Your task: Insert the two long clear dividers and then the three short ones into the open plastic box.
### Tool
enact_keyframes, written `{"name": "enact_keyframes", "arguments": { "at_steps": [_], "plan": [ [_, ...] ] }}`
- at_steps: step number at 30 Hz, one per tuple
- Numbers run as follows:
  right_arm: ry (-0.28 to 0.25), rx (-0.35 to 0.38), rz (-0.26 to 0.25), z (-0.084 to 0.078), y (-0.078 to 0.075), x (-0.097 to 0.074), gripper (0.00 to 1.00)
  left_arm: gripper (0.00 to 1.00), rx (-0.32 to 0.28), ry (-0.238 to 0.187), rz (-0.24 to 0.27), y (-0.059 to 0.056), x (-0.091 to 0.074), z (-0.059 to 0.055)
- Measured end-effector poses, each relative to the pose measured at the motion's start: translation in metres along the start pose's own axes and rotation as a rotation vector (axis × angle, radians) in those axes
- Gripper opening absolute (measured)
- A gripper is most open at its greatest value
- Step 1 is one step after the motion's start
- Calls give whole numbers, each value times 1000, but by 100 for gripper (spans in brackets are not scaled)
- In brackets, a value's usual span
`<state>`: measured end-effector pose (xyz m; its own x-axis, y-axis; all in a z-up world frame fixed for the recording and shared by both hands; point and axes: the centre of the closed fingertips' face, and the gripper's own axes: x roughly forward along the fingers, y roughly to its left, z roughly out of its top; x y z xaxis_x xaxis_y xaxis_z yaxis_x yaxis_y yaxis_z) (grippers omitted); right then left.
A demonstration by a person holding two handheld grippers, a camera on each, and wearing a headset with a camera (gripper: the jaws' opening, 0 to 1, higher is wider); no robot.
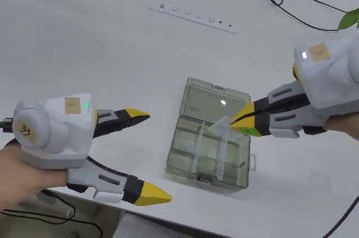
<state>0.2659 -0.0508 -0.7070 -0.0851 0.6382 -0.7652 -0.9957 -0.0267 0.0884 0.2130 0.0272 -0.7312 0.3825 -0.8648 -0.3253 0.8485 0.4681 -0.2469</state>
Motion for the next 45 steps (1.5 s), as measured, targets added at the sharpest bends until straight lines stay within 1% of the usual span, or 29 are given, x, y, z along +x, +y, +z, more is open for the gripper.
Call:
{"name": "enact_keyframes", "arguments": {
  "at_steps": [2, 5, 7, 9, 15, 19, 24, 26, 30, 32, 35, 36, 39, 45],
  "plan": [
    [-3, 10, 2, -4, -1, 6, 2, 100, -2, -3, 4, 2, 0, -1],
    [4, 15, 6, -10, -2, 13, 2, 100, -9, 5, 3, 4, 1, -4],
    [16, 17, 4, -18, -4, 18, 2, 100, -11, 10, 2, 5, 1, -5],
    [15, 26, 4, -25, -8, 22, 2, 100, -17, 8, 1, 6, 2, -6],
    [12, 42, 6, -29, -8, 26, 2, 100, -28, 8, -2, 9, 6, -8],
    [9, 51, 6, -33, -11, 29, 2, 100, -33, 1, -3, 10, 7, -5],
    [8, 46, 2, -34, -11, 31, 2, 100, -36, 2, -5, 11, 8, -5],
    [-2, 56, 4, -34, -12, 31, 2, 100, -38, 2, -8, 11, 8, -5],
    [1, 67, 4, -34, -10, 33, 2, 99, -42, 8, -6, 11, 7, -7],
    [0, 47, 2, -35, -9, 34, 2, 100, -40, 6, -6, 11, 7, -7],
    [-20, 43, -3, -35, -13, 36, 2, 100, -45, 4, -7, 11, 7, -7],
    [-28, 28, 4, -34, -12, 37, 2, 100, -45, 4, -7, 11, 7, -6],
    [-20, -23, 7, -33, -8, 40, 2, 100, -46, 4, -8, 11, 7, -7],
    [-21, -9, 0, -29, -8, 44, 2, 99, -46, 2, -9, 12, 7, -7]
  ]
}}
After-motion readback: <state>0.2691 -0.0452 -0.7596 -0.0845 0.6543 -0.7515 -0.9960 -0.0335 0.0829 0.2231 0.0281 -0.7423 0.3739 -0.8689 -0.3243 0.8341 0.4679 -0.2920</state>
